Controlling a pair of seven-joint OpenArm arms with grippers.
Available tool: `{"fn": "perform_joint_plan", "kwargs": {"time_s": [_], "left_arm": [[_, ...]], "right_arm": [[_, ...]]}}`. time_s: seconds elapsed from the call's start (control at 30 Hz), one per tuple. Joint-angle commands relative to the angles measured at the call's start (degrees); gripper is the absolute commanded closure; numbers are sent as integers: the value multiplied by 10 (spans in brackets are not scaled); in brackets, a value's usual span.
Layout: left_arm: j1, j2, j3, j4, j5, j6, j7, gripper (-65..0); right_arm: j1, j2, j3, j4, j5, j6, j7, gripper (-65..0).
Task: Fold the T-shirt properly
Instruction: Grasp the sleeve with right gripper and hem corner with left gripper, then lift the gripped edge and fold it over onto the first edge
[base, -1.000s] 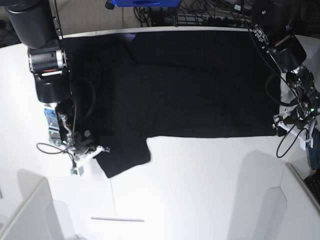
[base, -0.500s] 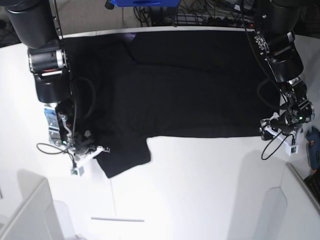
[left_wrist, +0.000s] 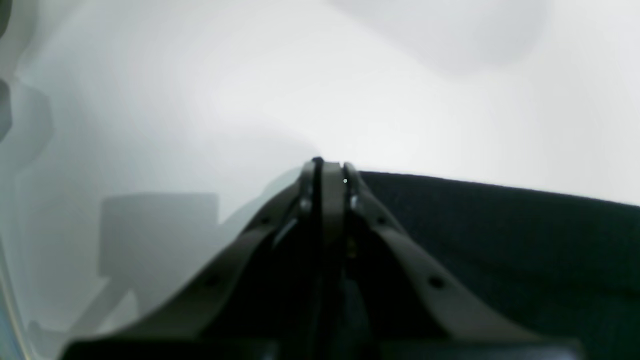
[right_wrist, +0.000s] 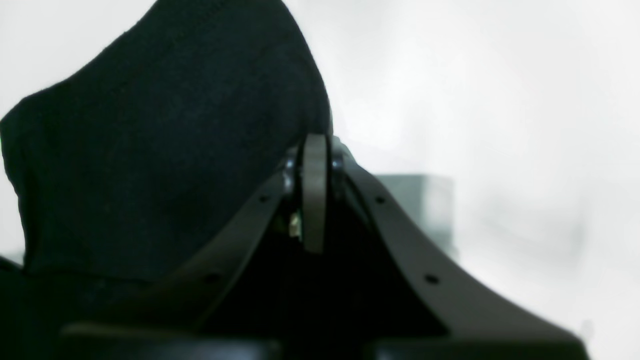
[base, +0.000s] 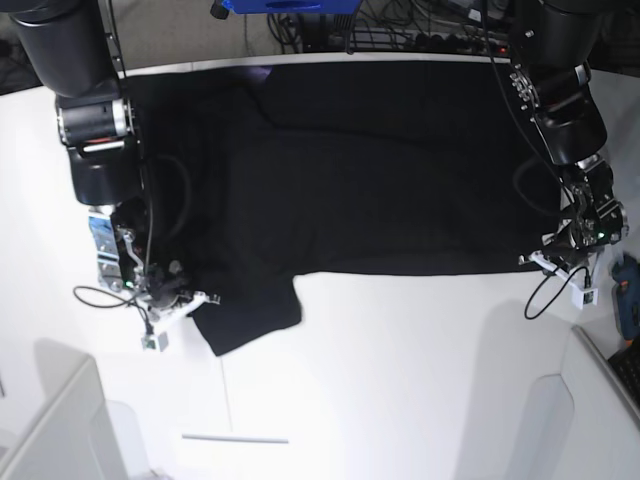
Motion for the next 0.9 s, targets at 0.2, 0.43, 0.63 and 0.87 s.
{"fn": "perform_joint_plan", "kwargs": {"time_s": [0.2, 0.43, 0.63, 0.87], "left_arm": [[3, -8, -1, 52, 2, -3, 8, 0], [40, -9, -3, 139, 1, -3, 10, 0], [82, -21, -18, 176, -116, -4, 25, 0], [123, -45, -23, 210, -224, -4, 86, 0]], "right_arm": [[-28, 9, 11, 100, 3, -1, 0, 0], [-69, 8, 90, 172, 0, -1, -16, 0], [-98, 8, 120, 238, 0, -1, -51, 0], [-138, 8, 144, 305, 0, -1, -74, 0]]}}
